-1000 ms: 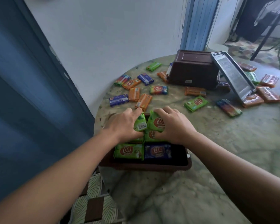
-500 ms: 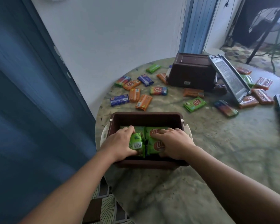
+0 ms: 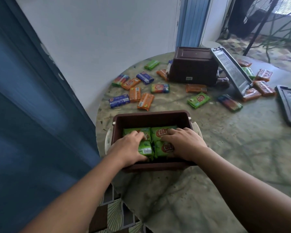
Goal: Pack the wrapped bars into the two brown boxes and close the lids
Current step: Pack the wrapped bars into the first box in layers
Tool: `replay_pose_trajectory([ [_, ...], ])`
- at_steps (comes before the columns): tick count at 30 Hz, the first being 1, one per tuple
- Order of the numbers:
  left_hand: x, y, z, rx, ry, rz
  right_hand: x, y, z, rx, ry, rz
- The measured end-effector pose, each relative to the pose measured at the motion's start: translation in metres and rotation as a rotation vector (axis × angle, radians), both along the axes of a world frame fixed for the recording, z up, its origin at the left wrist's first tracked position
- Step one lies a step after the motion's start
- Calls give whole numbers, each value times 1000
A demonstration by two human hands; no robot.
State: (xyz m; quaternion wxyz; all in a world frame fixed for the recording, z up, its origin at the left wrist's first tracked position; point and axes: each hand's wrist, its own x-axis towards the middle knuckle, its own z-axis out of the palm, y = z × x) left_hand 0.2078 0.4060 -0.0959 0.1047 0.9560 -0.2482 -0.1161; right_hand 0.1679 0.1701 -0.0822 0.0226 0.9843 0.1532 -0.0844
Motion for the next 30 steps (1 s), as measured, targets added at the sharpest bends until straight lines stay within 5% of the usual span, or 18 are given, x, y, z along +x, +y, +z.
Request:
replay_pose_trajectory([
  [13, 0, 4, -3, -198, -40, -56, -1, 0, 3, 48, 9, -58],
  [23, 23, -1, 18, -9, 335, -77, 3, 0, 3, 53, 34, -63],
  [30, 19, 7, 5, 93, -20, -207, 5, -1, 3, 38, 18, -58],
])
